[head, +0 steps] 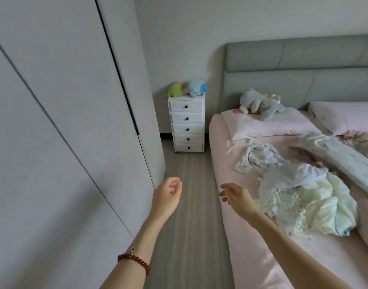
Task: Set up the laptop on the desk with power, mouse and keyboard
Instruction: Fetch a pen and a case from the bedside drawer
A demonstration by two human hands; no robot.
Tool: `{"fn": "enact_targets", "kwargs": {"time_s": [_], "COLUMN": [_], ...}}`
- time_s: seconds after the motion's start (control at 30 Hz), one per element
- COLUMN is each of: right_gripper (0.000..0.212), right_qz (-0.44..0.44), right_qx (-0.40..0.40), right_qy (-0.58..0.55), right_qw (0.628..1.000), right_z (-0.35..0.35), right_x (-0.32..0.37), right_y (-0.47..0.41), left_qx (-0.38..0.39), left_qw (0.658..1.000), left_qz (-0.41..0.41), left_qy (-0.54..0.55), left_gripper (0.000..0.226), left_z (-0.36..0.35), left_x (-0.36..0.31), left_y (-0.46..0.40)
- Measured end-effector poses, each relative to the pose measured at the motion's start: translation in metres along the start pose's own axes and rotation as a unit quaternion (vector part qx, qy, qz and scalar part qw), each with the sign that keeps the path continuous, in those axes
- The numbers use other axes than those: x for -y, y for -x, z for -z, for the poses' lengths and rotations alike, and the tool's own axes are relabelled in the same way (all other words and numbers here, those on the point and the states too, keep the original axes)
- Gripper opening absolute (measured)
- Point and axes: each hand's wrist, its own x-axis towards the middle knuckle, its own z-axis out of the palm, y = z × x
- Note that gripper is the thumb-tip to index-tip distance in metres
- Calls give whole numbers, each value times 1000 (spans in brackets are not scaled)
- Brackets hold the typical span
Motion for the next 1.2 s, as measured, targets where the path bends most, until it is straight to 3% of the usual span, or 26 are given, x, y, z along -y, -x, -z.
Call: {"fn": "enact_targets", "kwargs": {"time_s": [0.3,0.67,0.9,1.07,1.2], "right_gripper": [29,32,36,44,54], "right_qz": [-1,-36,-7,17,32], "right_qx": [32,19,-2,53,74], "right_qy": [31,151,209,301,394], "right_qw": [999,988,978,952,916], "right_z": [-18,3,4,-2,-13], "right_x": [33,91,82,55,37], "right_y": [-301,-645,-860,-1022,-1096], "left_qx": [-40,11,-47,4,4], "left_qw": [999,997,989,975,958], "left_qz": [11,57,103,182,231], "left_qy": [-12,-56,-92,-130,-168], "left_gripper": [23,29,42,46,43], "left_z": [-20,-67,-151,-234,-274], "left_x": [20,-4,19,62,91], "left_y": [-303,-683,-883,-1010,-1079]}}
